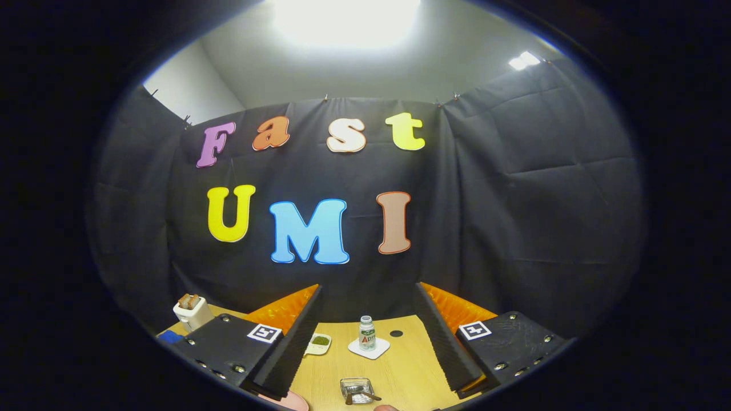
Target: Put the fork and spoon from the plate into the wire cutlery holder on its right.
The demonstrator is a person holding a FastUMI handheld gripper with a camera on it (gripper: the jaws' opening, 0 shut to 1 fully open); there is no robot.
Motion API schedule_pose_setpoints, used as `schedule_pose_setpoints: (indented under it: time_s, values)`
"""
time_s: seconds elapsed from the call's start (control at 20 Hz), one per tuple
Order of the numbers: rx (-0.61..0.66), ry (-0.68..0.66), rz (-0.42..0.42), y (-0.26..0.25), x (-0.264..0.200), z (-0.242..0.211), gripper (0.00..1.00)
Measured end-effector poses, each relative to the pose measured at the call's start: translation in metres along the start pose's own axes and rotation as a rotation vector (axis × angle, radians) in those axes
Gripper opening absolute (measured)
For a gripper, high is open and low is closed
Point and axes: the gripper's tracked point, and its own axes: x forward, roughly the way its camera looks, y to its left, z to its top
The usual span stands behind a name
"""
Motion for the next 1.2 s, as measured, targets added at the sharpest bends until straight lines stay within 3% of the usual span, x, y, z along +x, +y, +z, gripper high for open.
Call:
schedule_pose_setpoints:
  time_s: [0.55,0.8,1.2]
  values:
    - [-0.091,-0.101,-0.055,-0.050,-0.019,0.013,0.97]
    - [-0.079,-0.084,-0.023,-0.072,0.001,0.000,0.97]
    - [-0.020,-0.083,-0.051,-0.124,0.042,-0.009,0.97]
